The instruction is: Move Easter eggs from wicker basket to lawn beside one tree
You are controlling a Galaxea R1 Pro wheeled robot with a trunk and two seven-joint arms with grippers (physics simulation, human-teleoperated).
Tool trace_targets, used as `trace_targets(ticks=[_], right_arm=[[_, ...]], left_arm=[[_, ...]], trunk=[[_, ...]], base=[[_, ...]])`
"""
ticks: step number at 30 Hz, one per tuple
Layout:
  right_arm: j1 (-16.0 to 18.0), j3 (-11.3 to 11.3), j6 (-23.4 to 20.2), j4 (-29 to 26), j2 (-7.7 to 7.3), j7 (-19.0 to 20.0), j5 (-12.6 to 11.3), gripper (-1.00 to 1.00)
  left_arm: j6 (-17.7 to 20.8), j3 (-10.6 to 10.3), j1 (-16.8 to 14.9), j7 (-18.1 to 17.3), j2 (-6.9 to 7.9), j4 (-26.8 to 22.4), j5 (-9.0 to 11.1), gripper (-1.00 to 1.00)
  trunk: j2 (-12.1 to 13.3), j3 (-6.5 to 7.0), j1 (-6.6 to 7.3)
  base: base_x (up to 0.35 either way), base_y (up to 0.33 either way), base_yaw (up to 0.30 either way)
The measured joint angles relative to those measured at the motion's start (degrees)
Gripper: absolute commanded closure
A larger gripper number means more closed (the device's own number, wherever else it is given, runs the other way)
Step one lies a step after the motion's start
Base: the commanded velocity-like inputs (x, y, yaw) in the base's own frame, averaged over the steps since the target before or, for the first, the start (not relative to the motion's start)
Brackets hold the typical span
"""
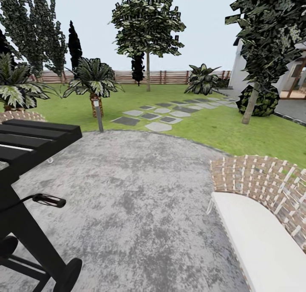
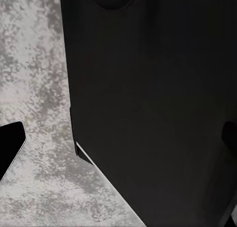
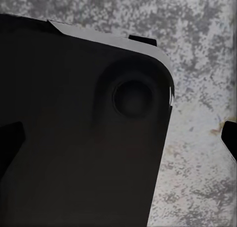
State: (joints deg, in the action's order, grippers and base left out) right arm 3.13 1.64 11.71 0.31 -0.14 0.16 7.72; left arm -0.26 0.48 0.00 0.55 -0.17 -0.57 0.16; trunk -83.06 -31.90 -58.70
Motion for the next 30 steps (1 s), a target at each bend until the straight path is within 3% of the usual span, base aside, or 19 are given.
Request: trace_targets(ticks=[17,30], right_arm=[[-0.01,0.0,0.0,0.0,0.06,0.01,0.06,-1.0],[-0.04,0.0,0.01,0.0,0.06,0.0,0.08,-1.0]], left_arm=[[-0.02,0.0,0.0,0.01,0.0,0.0,0.0,-1.0],[-0.05,-0.08,0.0,0.01,-0.09,0.0,0.0,-1.0]], trunk=[[0.0,0.03,0.0],[0.0,0.03,-0.03]], base=[[0.314,0.0,-0.002],[0.044,-0.031,0.0]])
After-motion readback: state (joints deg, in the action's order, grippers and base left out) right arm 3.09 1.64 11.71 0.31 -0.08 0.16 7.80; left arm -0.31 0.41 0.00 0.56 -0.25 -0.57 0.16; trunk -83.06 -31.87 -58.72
